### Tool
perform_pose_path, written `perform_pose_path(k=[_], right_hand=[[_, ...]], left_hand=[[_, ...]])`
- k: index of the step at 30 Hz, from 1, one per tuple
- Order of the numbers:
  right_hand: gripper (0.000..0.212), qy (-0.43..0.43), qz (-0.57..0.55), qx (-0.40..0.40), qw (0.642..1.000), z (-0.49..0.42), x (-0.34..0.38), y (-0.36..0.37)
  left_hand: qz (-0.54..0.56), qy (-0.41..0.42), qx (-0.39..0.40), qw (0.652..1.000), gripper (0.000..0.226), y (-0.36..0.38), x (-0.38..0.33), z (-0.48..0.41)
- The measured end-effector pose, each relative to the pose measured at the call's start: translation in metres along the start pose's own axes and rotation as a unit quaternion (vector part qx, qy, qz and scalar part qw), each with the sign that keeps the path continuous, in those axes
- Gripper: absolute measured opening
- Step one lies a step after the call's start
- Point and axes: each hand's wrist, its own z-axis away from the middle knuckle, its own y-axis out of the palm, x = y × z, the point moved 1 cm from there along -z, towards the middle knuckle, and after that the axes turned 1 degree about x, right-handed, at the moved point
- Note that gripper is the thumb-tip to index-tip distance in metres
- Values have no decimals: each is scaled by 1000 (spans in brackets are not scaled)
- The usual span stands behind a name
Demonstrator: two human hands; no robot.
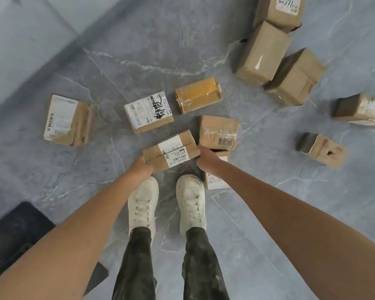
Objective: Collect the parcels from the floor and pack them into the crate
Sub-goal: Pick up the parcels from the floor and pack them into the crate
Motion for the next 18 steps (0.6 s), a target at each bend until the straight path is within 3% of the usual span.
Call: perform_pose_path(k=[4, 7, 12, 15, 18], right_hand=[[57, 15, 22, 5, 1000, -33, -11, 25], [51, 61, -44, 5, 997, -28, -17, 29], [20, 35, -286, -15, 957, 44, -19, 1], [29, -6, -363, -54, 930, 110, -2, -40], [39, -54, -375, -113, 919, 175, 25, -90]], left_hand=[[97, -53, -24, 994, 44, 21, -4, -28], [151, -56, -71, 984, 40, 22, -5, -17], [194, 14, -78, 978, 46, -12, -20, 51], [209, 74, -19, 975, 54, -39, -47, 118], [208, 166, -17, 964, 39, -69, -87, 192]])
